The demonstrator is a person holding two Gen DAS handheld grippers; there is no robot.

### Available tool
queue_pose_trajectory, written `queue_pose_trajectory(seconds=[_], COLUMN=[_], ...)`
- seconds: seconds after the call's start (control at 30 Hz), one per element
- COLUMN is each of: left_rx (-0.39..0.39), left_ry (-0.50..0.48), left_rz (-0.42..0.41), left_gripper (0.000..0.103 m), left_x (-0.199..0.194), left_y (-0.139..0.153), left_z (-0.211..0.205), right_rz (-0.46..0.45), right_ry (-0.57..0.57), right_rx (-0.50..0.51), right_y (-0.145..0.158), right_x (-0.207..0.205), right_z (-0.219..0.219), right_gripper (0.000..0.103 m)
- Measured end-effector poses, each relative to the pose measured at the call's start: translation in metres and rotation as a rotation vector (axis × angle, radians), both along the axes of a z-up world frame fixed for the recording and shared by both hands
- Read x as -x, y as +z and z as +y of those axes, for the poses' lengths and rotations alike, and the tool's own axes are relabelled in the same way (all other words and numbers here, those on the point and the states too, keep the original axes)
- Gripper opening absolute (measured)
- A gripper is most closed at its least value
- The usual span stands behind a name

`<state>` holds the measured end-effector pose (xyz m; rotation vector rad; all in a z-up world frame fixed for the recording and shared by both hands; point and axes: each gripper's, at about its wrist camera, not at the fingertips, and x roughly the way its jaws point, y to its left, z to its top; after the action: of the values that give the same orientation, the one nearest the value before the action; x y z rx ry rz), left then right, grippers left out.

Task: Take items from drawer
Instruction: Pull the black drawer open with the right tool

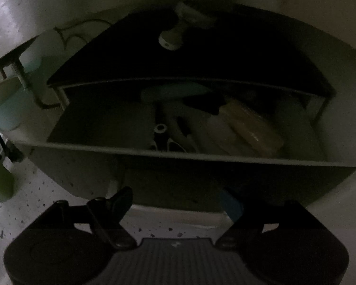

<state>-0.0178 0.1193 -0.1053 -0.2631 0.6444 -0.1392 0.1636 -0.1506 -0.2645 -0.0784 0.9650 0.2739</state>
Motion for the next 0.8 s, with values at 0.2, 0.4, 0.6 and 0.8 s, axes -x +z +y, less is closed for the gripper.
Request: queue_pose_trajectory(seconds=[0.2, 0.4, 0.6, 0.8], left_rx=[0.005, 0.012, 0.020, 0.025], left_ry=[0.018, 0.032, 0.034, 0.037], left_rz=[0.000, 0.002, 0.004, 0.011], left_gripper=[0.103, 0.103, 0.103, 0.103], left_x=[0.004, 0.007, 0.008, 0.008], left_y=[0.001, 0.001, 0.000, -0.002], left_z=[0.007, 0.013, 0.017, 0.019], right_rz=[0.040, 0.077, 0.077, 0.047], right_ry=[-0.032, -0.058, -0.080, -0.099], right_rx=[0.041, 0.035, 0.049, 0.059], right_y=[-0.010, -0.021, -0.025, -0.029], right_x=[-0.006, -0.011, -0.013, -0.008], right_z=[0.015, 0.015, 0.019, 0.022], right_gripper=[0.078, 0.076, 0.079, 0.083])
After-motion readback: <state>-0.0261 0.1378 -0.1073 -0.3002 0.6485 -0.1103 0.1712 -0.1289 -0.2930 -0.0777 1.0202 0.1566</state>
